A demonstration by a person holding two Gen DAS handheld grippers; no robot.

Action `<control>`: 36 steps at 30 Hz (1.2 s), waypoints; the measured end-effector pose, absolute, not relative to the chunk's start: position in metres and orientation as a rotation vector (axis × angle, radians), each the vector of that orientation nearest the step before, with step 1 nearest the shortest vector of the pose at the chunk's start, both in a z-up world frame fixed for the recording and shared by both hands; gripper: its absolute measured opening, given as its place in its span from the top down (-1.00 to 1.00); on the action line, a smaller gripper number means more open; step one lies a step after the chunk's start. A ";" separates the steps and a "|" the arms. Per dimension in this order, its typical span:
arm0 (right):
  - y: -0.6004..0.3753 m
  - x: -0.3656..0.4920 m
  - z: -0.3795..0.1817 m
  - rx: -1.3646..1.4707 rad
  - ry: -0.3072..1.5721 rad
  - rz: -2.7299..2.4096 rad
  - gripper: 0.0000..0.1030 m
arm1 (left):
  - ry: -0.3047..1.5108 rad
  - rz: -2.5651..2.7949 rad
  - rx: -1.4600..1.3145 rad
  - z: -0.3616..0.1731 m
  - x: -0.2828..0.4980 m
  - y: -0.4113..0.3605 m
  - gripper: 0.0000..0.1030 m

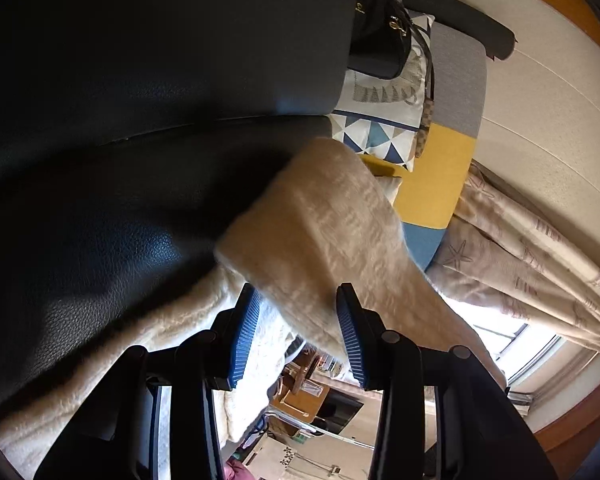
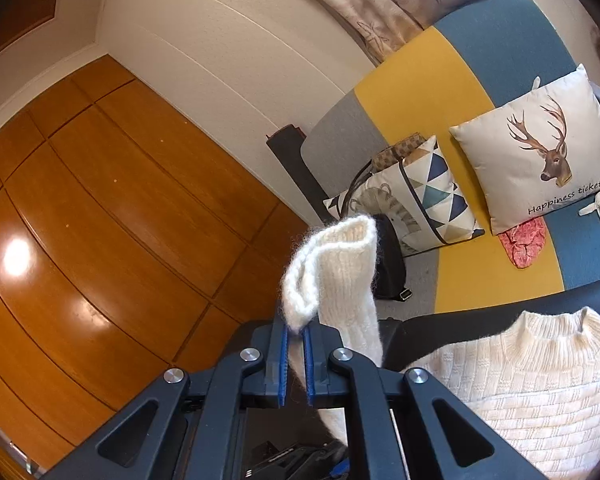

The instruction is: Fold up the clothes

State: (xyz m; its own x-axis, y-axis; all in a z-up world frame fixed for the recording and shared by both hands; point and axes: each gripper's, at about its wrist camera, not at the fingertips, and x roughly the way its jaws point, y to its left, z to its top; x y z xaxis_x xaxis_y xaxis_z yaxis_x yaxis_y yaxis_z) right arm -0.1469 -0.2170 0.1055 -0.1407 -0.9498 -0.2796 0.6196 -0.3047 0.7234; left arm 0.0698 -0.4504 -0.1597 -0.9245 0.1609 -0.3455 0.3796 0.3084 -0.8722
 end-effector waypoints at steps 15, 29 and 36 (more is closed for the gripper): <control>-0.196 -0.152 0.123 0.806 -0.529 -1.703 0.90 | 2.332 -1.631 0.432 -0.167 0.050 -0.456 0.17; -0.114 -0.187 0.031 0.980 -0.678 -1.807 0.90 | 2.280 -1.694 0.446 -0.177 0.051 -0.458 0.18; -0.067 -0.195 -0.039 1.117 -0.758 -1.871 0.90 | 2.237 -1.809 0.464 -0.169 0.049 -0.455 0.20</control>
State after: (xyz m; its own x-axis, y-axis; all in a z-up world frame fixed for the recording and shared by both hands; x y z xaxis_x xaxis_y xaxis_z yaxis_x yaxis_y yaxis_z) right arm -0.1946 -0.0673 -0.0390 -0.2795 -0.8668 -0.4130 0.3347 -0.4911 0.8043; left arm 0.0494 -0.4549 -0.1691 -0.9242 0.1009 -0.3683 0.3812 0.1889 -0.9050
